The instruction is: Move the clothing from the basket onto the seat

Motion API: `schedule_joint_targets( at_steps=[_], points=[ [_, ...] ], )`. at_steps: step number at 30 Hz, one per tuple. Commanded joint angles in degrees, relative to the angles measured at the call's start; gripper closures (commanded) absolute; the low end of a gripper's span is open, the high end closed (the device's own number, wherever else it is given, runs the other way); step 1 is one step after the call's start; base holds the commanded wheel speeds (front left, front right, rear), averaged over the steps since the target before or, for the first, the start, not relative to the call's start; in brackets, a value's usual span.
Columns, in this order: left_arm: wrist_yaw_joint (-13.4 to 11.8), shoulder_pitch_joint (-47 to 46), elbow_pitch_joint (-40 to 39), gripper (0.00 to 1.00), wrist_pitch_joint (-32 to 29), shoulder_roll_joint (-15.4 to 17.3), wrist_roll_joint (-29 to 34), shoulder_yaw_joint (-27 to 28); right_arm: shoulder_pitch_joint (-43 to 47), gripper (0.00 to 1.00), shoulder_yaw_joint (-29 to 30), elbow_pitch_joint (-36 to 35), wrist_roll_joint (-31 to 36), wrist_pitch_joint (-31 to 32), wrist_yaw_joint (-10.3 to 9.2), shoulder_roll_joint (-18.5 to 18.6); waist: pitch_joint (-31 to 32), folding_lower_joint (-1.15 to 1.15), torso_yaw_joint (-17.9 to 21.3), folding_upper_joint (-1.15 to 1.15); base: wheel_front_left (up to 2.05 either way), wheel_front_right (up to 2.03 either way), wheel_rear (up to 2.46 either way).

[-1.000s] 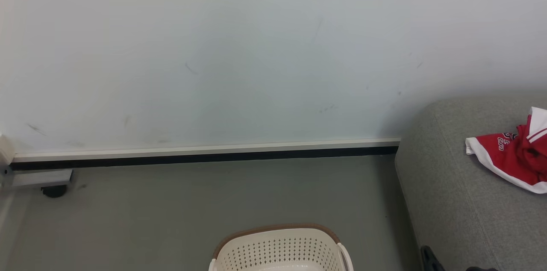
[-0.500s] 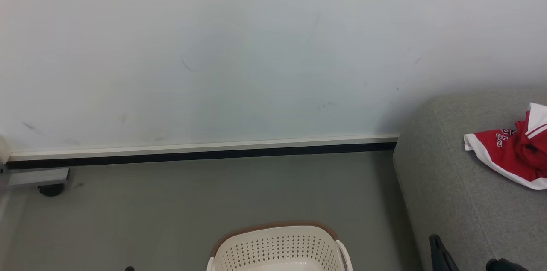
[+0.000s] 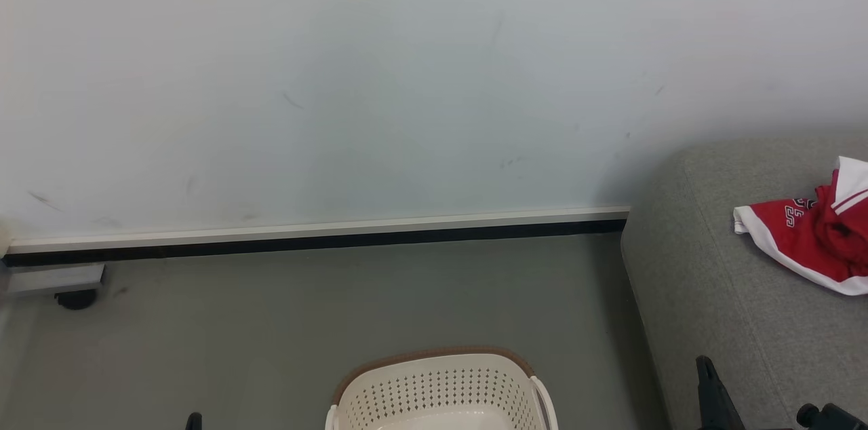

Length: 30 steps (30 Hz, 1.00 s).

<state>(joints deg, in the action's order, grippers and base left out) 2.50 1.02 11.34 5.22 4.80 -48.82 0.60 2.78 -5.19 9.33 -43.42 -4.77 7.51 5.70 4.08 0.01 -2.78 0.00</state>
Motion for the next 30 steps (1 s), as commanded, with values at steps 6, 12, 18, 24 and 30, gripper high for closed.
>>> schedule_joint_targets(
  at_steps=[6, 12, 18, 24, 30],
  points=[
    [0.43, -1.70, -0.96, 1.00, -1.36, -0.13, -5.39, 1.02, -1.93, 1.00, -0.03, -0.33, -6.86, 0.11, -0.01, 1.14, -0.28, -0.01, 0.20, 0.00, 0.00, 0.00, 0.00],
    [0.47, -2.12, -1.19, 1.00, -2.53, -0.29, -9.21, 1.64, -2.53, 1.00, -0.19, -0.13, -12.20, 0.14, -0.01, 1.70, -0.55, -0.01, 0.39, 0.00, 0.00, 0.00, 0.00],
    [0.55, -2.54, -1.36, 1.00, -3.61, -0.46, -12.84, 2.19, -3.12, 1.00, -0.37, 0.05, -17.29, 0.11, -0.01, 2.32, -0.82, -0.01, 0.58, 0.00, 0.00, 0.00, 0.00],
    [0.66, -3.02, -1.53, 1.00, -4.64, -0.61, -16.31, 2.71, -3.76, 1.00, -0.61, 0.24, -22.13, 0.02, -0.01, 2.92, -1.10, -0.01, 0.77, 0.00, 0.00, 0.00, 0.00],
    [0.77, -3.23, -1.67, 1.00, -5.62, -0.74, -19.63, 3.24, -4.16, 1.00, -0.86, 0.39, -26.81, -0.11, -0.01, 3.52, -1.37, -0.01, 0.96, 0.00, 0.00, 0.00, 0.00]
  ],
)
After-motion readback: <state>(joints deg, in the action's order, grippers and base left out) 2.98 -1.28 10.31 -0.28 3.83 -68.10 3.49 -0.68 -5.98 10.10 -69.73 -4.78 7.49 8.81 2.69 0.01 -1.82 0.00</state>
